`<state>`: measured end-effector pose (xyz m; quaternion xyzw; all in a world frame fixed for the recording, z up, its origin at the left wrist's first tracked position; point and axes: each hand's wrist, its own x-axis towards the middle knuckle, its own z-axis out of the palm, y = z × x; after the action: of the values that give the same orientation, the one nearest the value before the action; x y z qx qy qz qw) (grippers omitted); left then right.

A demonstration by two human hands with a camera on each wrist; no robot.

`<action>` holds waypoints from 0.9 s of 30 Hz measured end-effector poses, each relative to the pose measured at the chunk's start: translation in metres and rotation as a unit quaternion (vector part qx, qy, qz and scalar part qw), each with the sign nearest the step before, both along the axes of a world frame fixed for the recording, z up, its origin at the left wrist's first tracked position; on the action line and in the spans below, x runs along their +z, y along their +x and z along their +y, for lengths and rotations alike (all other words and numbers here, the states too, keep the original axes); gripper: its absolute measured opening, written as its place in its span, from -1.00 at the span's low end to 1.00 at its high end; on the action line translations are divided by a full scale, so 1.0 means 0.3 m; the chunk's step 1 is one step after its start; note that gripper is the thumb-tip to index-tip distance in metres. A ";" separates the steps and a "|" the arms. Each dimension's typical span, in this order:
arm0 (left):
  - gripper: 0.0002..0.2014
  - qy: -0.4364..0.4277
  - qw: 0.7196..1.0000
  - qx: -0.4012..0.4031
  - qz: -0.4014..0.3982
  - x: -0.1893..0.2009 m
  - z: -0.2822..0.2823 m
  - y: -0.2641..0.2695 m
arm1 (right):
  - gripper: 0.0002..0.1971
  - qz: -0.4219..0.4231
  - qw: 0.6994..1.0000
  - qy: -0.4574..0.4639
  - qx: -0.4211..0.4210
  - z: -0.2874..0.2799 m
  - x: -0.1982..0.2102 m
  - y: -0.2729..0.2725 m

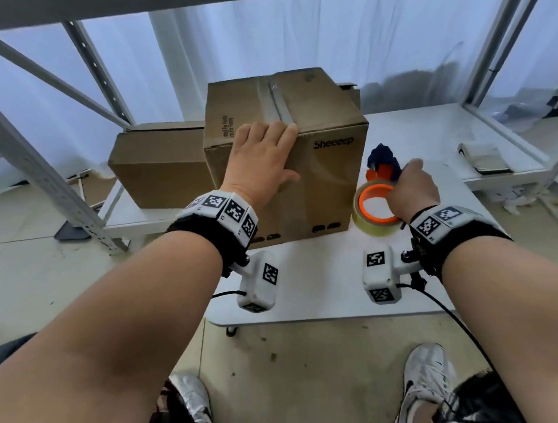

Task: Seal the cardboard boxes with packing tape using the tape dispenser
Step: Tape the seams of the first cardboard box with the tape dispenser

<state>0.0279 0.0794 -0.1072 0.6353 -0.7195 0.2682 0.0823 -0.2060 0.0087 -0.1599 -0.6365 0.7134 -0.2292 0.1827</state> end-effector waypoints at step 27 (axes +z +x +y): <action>-0.48 0.169 0.943 0.060 0.281 0.141 0.143 0.286 | -0.64 -0.224 0.908 -0.116 0.335 0.127 0.406 0.370</action>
<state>0.1136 0.1222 -0.0650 0.7314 -0.6626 -0.0423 0.1557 -0.0951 0.0469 -0.0382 -0.7866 0.3666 -0.3724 0.3289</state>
